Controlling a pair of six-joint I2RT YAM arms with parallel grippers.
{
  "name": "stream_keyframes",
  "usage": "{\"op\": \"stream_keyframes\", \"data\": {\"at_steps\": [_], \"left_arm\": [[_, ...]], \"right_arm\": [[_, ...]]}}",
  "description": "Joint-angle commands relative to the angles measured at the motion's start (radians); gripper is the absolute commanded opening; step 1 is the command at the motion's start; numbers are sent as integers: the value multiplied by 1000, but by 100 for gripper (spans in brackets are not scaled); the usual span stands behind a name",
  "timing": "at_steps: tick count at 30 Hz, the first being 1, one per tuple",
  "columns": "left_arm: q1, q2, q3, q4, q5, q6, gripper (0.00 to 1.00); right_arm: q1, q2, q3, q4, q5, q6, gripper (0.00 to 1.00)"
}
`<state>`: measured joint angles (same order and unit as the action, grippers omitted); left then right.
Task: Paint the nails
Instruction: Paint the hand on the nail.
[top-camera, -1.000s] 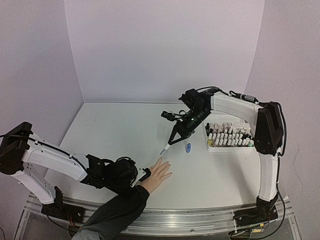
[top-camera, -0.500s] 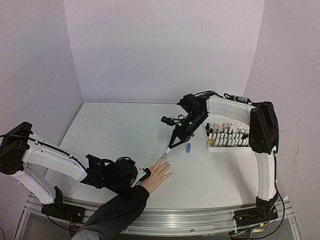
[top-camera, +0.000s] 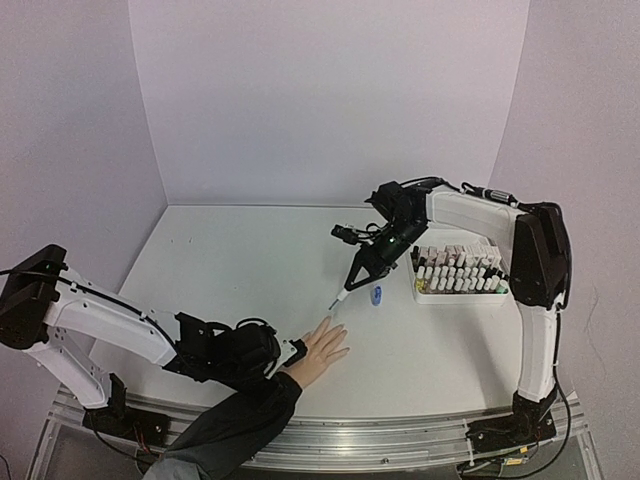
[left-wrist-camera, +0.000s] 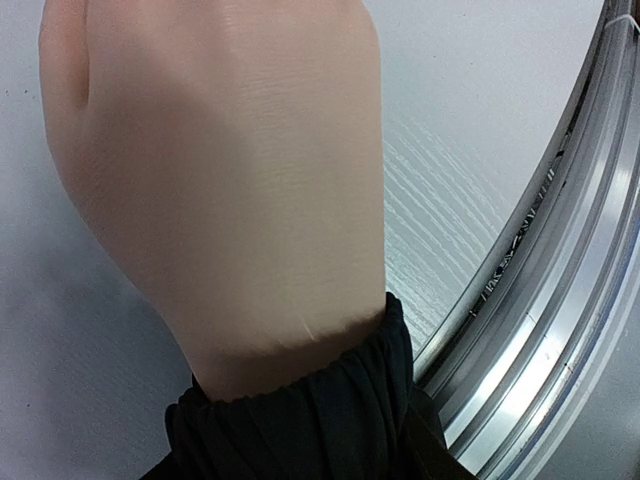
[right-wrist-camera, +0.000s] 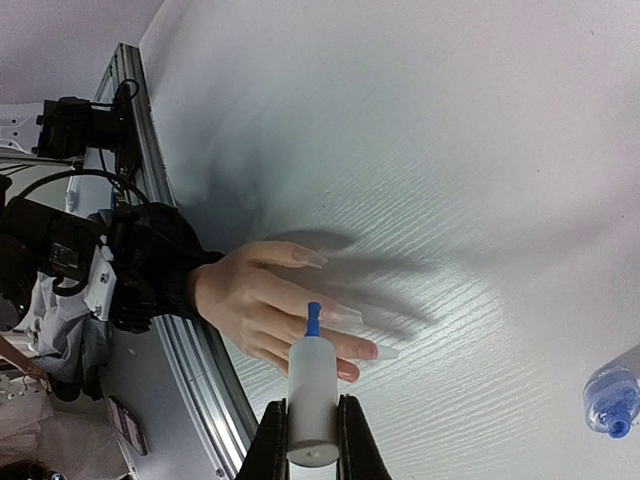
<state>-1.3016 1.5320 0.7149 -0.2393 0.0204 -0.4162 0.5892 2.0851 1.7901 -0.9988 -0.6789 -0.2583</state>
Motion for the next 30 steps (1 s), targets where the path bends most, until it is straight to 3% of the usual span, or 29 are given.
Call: {"op": "stream_keyframes", "data": {"at_steps": [1, 7, 14, 30], "left_arm": [[-41, 36, 39, -1, -125, 67, 0], [-42, 81, 60, -23, -154, 53, 0], [-42, 83, 53, -7, -153, 47, 0], [-49, 53, 26, 18, -140, 36, 0]], "right_arm": [[0, -79, 2, -7, -79, 4, 0], [-6, -120, -28, -7, -116, 3, 0], [-6, -127, -109, -8, -44, 5, 0], [-6, -61, -82, -8, 32, -10, 0]]}}
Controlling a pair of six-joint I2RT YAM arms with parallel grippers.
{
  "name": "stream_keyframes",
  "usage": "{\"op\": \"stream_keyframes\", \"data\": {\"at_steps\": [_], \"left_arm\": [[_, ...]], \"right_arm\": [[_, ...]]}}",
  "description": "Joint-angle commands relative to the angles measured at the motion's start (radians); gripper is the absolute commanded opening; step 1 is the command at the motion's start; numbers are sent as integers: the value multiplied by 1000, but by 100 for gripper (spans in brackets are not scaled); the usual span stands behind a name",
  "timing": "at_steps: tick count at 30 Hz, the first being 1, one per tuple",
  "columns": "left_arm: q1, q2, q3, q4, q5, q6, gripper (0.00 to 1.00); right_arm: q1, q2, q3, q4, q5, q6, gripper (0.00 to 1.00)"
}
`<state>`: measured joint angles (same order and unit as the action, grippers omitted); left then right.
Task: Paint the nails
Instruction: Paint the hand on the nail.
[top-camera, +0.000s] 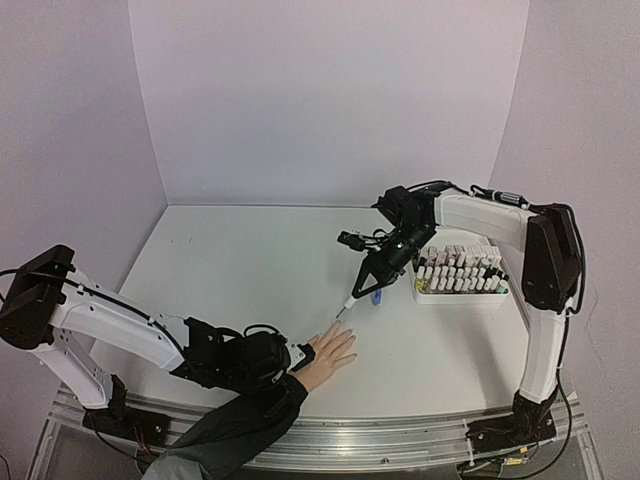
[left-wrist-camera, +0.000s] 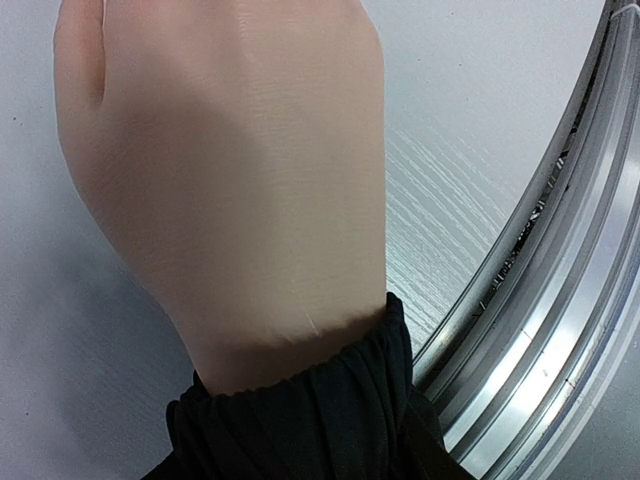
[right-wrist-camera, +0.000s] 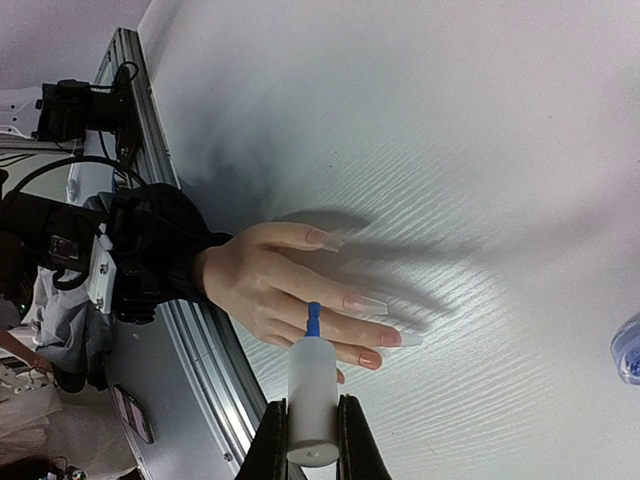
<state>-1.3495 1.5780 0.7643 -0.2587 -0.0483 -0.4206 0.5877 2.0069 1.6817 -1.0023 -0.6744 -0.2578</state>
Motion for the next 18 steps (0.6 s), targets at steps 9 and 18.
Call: {"op": "stream_keyframes", "data": {"at_steps": [9, 18], "left_arm": [[-1, -2, -28, 39, -70, 40, 0], [-1, -5, -30, 41, -70, 39, 0]], "right_arm": [[-6, 39, 48, -5, 36, -2, 0], [-6, 40, 35, -5, 33, -6, 0]]}}
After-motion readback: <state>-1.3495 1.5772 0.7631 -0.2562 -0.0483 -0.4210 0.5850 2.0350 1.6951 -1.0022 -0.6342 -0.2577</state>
